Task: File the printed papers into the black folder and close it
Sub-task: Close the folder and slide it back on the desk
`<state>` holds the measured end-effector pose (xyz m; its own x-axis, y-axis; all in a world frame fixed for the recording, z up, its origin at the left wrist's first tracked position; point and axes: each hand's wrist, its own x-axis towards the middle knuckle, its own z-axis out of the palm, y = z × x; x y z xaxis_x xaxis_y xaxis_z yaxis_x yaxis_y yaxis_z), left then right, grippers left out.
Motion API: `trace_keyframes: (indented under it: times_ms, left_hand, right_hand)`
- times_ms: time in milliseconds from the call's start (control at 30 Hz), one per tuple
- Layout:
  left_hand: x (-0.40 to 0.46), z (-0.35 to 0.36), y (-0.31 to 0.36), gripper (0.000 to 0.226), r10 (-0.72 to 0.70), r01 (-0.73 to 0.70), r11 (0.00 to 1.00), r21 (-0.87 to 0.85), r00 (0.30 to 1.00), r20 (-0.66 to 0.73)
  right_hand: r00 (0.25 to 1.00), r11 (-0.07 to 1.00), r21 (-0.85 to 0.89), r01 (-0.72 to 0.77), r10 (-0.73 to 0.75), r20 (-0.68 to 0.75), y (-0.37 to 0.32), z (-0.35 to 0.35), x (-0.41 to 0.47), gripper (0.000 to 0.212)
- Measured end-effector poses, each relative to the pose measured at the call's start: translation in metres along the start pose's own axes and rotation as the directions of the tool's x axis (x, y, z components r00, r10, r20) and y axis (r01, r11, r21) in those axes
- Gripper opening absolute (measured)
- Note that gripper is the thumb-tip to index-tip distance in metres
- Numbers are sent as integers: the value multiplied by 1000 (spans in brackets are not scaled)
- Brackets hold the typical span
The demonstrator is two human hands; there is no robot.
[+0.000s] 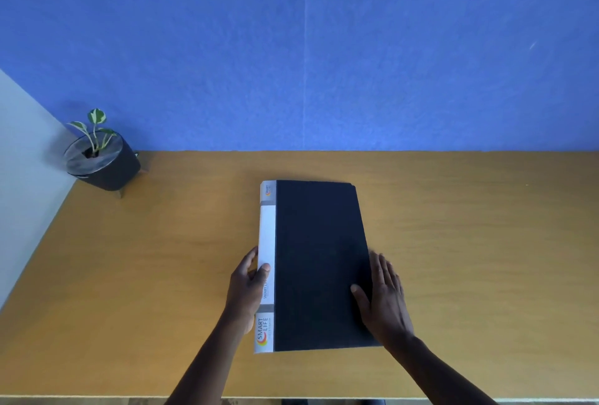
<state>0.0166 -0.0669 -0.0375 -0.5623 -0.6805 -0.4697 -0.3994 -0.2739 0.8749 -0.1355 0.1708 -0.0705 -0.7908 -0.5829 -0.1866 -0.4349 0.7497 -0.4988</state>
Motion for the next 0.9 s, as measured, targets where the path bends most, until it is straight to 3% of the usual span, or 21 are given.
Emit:
trace_keyframes:
  times_ms: [200,433,767,900]
  left_hand:
    - [14,-29,5,41,-7,6,998,-64,1000,-26]
    - [20,-60,10,38,29,-30,999,-17,1000,-3]
    - [57,-91,10,37,-5,13,997,79,995,-100]
    - [70,-94,15,36,28,-4,980,199,993,-119]
  right_hand:
    - [999,991,125,38,-33,-39,-39,-3,17,80]
    - [991,935,332,-126,107,77,-65,-6,38,90]
    - [989,978,171,-116,98,112,-105,12,79,83]
    - [989,990,104,-95,82,121,-112,18,92,81]
